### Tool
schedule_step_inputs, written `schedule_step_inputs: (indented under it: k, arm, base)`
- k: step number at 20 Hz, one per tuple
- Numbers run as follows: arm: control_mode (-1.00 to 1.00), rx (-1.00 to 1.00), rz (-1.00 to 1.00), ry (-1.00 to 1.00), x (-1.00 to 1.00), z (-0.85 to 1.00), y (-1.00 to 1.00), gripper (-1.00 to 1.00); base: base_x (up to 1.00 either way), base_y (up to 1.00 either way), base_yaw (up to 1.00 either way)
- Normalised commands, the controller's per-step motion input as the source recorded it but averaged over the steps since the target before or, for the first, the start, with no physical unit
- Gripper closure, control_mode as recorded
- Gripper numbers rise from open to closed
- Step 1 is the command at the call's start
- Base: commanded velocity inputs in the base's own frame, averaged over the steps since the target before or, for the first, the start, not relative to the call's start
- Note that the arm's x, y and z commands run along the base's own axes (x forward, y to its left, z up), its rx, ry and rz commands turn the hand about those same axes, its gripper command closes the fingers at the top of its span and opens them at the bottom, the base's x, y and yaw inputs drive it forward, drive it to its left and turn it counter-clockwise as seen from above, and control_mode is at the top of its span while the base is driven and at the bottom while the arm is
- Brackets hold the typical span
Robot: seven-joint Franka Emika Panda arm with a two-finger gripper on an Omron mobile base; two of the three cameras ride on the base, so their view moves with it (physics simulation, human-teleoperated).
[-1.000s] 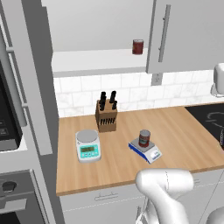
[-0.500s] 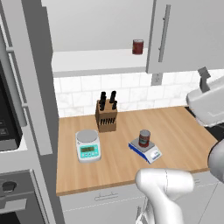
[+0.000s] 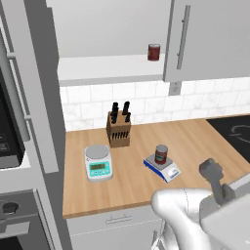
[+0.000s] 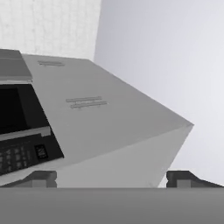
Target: Pick the canned food and place it on the digital scale for weighing, and close the cabinet.
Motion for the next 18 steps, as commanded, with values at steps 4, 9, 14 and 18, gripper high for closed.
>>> schedule_step_inputs:
  k: [4,9,14,18]
  arm:
    - [-1.0,-0.09,-0.17,0.0,-0.83,-0.29,1.0,-1.0]
    - [-1.0,-0.1,-0.19,0.0,-0.19,-0.36,1.0,-1.0]
    - [-1.0,-0.01,-0.34,0.0,0.13,-0.45,1.0,-1.0]
    - [-1.0,0.0,-0.35,0.0,0.62,-0.38,0.93,-1.0]
  base:
    - [0.0,0.0,0.0]
    - [0.0,0.0,0.0]
    - [0.0,0.0,0.0]
    - [0.0,0.0,0.0]
